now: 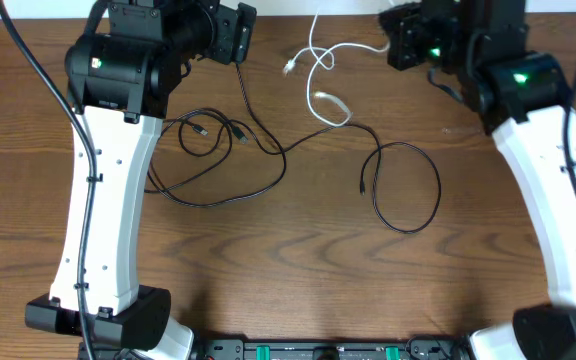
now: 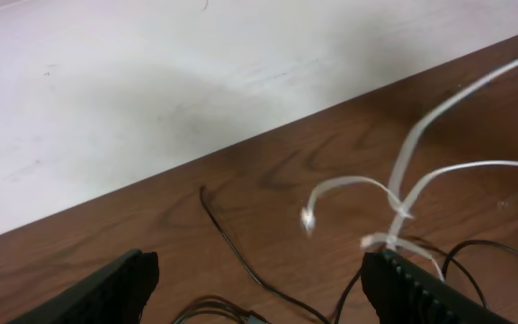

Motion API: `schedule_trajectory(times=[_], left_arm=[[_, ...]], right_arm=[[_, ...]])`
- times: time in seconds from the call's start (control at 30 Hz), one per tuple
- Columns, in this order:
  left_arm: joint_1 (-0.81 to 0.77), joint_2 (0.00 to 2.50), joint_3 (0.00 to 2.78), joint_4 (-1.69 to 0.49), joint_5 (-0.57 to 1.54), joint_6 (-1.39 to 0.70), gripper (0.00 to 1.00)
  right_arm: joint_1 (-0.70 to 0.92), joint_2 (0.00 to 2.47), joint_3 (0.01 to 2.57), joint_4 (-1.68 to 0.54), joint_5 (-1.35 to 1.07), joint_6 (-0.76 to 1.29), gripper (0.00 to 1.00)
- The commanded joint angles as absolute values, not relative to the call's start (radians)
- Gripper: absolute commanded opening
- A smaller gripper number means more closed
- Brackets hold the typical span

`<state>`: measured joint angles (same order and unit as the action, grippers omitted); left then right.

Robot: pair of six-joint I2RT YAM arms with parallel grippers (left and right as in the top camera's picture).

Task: Untangle cables
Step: 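Lift the white cable and carry it to the far right edge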

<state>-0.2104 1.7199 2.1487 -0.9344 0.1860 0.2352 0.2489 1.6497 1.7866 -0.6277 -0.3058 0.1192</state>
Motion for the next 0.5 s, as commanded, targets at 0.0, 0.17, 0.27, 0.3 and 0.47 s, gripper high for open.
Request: schedule_trajectory(times=[0.0, 0.17, 0.27, 0.3, 0.47], left_arm=[[-0.209, 1.694, 2.148, -0.935, 0.2, 0.226, 0.77], [-0.209, 1.694, 2.148, -0.935, 0.203, 0.226, 0.77], [-0.209, 1.694, 2.148, -0.935, 0.203, 0.226, 0.77], [-0.209, 1.694, 2.148, -0.935, 0.203, 0.226, 0.77], [-0.209, 1.694, 2.148, -0.938, 0.203, 0.226, 0.77]], right_arm=[[0.224, 1.591, 1.807, -0.669, -0.154, 0.087, 0.01], [0.192, 1.576, 1.808, -0.739, 0.009, 0.08, 0.01], [0.165, 1.576, 1.814, -0.78, 0.118, 0.076, 0.01], [0.154, 1.576, 1.818, -0.791, 0.146, 0.075, 0.01], [0.066, 1.576, 1.85, -0.811, 0.188, 0.065, 0.01]])
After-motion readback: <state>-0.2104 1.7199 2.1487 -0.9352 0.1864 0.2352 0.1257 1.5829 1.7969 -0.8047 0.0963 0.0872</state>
